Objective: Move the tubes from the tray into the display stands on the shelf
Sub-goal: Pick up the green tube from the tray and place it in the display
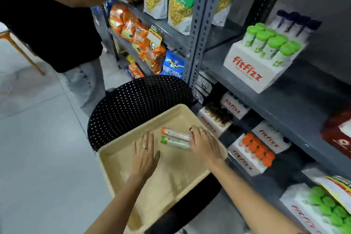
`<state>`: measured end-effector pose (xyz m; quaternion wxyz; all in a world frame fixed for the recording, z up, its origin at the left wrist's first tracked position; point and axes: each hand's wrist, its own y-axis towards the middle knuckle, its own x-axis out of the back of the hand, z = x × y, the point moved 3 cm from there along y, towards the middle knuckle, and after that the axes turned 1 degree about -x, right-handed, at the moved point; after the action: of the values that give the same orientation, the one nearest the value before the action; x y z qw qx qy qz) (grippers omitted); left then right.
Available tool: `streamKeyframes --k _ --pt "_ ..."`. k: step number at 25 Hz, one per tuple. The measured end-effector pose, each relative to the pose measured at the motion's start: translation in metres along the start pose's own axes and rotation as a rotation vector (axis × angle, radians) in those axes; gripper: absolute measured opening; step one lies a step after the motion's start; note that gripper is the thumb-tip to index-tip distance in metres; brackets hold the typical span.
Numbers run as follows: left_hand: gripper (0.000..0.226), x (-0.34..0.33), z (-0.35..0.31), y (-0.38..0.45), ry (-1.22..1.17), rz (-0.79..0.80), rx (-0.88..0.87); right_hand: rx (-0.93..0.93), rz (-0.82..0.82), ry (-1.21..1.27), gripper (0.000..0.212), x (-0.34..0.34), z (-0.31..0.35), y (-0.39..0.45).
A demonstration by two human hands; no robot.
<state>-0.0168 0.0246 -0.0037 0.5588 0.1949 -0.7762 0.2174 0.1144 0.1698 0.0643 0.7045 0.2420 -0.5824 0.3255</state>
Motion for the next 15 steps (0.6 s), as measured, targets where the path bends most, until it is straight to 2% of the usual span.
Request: streamKeyframes --k 1,4,9,11,15 --pt "0.065 -0.014 0.009 0.001 0.006 0.008 0.037 -0.032 0.118 -0.04 0.044 -0.016 0.0 0.005" --pt "0.072 -0.048 0.021 -0.006 0.017 0.103 0.076 -0.087 0.265 -0.139 0.049 -0.058 -0.005 0.009" --pt "0.097 -0.094 0.035 -0.006 0.002 0.295 0.145 -0.158 0.279 -0.225 0.047 -0.097 -0.01 0.016" --pt "0.114 -0.104 0.038 -0.008 -0.021 0.311 0.149 -0.13 0.267 -0.265 0.042 -0.105 -0.013 0.021" --pt "0.12 -0.106 0.039 -0.007 -0.095 0.327 0.181 -0.076 0.281 -0.311 0.04 -0.114 -0.02 0.022"
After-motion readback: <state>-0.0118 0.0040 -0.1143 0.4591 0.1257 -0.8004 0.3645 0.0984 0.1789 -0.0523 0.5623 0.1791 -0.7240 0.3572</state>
